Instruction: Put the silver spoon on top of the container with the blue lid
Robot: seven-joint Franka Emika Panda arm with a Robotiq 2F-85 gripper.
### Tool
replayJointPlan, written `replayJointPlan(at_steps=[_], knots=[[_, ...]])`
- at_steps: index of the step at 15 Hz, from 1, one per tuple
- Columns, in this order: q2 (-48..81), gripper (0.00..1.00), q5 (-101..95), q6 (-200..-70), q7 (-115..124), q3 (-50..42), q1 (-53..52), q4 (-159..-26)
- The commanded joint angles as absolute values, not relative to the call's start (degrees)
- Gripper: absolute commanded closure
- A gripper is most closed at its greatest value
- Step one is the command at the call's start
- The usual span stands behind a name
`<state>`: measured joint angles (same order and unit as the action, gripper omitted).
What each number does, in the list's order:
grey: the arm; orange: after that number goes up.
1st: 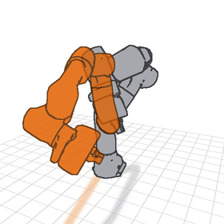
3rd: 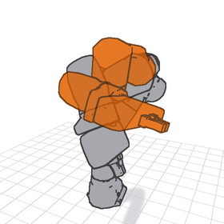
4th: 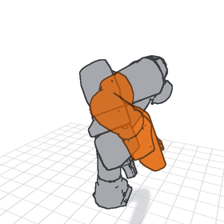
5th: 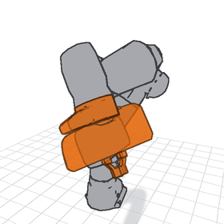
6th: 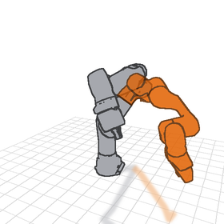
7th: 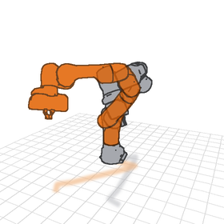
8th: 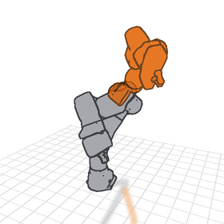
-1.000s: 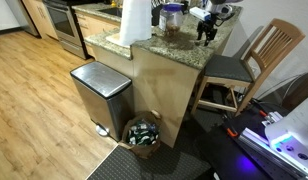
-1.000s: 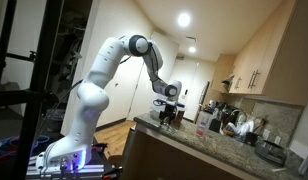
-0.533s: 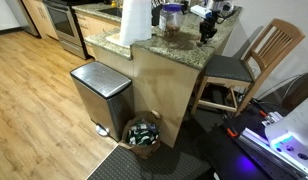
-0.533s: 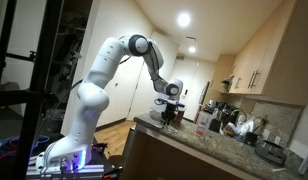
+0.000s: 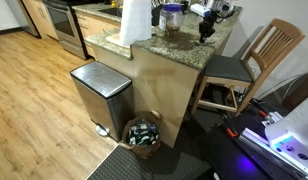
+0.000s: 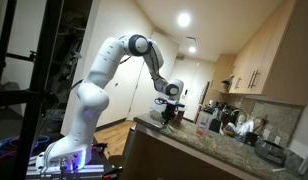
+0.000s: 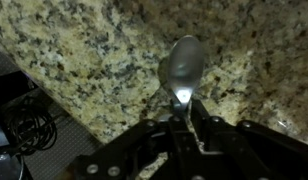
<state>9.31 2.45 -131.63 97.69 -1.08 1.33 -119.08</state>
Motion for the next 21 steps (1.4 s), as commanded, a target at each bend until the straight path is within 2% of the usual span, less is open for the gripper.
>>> replayJointPlan(at_steps=[1, 8, 9, 21], knots=[[8.73, 0.58, 5.70, -133.75, 97.58, -1.63, 0.73, -120.09], [8.55, 0.05, 2.56, -131.01, 99.67, -2.36, 0.25, -119.58], [8.52, 0.01, 1.61, -130.00, 99.98, -2.48, 0.20, -119.45], [9.30, 0.00, 1.27, -127.96, 100.50, -2.32, 0.33, -118.84]])
